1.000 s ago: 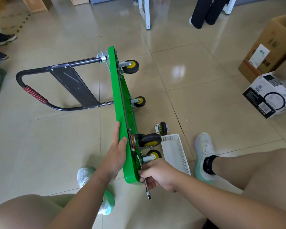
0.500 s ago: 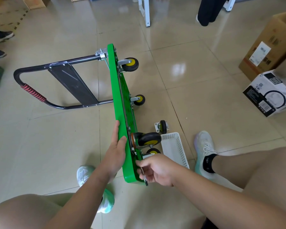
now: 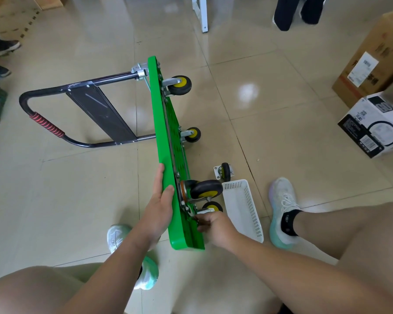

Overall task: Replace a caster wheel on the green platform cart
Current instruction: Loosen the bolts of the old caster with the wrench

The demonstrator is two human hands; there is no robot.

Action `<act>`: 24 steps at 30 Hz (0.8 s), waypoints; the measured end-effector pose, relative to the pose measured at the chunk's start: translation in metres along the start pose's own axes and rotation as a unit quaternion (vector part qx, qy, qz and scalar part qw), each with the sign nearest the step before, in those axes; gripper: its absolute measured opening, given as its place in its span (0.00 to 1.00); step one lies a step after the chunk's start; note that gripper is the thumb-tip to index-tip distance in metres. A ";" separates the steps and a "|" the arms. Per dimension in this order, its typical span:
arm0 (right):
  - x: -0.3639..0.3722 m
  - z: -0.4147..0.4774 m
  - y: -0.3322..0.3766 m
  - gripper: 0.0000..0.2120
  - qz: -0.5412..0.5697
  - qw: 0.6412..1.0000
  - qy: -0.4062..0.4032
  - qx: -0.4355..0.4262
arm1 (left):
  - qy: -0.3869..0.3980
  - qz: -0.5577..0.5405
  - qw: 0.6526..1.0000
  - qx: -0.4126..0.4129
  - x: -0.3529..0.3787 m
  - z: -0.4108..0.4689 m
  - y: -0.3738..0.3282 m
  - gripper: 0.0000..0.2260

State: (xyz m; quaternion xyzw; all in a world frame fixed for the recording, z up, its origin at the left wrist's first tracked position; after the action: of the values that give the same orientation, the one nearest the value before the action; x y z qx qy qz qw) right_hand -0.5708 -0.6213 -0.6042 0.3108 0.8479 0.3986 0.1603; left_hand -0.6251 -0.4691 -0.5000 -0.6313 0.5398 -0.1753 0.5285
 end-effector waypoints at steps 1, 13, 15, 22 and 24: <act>-0.002 0.003 0.001 0.17 -0.021 1.000 -0.008 -0.019 | 0.000 0.002 1.000 0.000 0.000 0.000 0.001 0.25; -0.008 -0.033 0.013 0.11 -0.125 0.991 0.041 -0.016 | 0.004 0.024 1.000 -0.006 0.000 -0.002 -0.002 0.25; -0.009 -0.031 0.014 0.11 -0.158 0.987 0.036 -0.018 | 0.002 0.024 1.000 -0.009 0.000 -0.003 -0.003 0.25; -0.017 -0.063 0.012 0.10 -0.026 0.999 0.030 0.007 | 0.002 0.030 1.000 -0.006 0.001 -0.006 -0.010 0.26; -0.011 -0.069 0.023 0.07 0.019 0.998 0.061 0.000 | -0.001 0.030 1.000 -0.009 0.000 -0.005 -0.009 0.26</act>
State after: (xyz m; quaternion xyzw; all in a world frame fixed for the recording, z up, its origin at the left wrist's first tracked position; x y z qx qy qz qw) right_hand -0.5893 -0.6570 -0.5430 0.3020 0.8500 0.4198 0.1005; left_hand -0.6250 -0.4732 -0.4908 -0.6197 0.5593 -0.1536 0.5288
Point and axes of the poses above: each hand's wrist, its own z-axis towards the middle knuckle, its own x-axis out of the palm, y = z × x, the point moved 5 cm from there along z, towards the middle knuckle, and after that the axes turned 9 degrees about z, right-handed, at the moved point
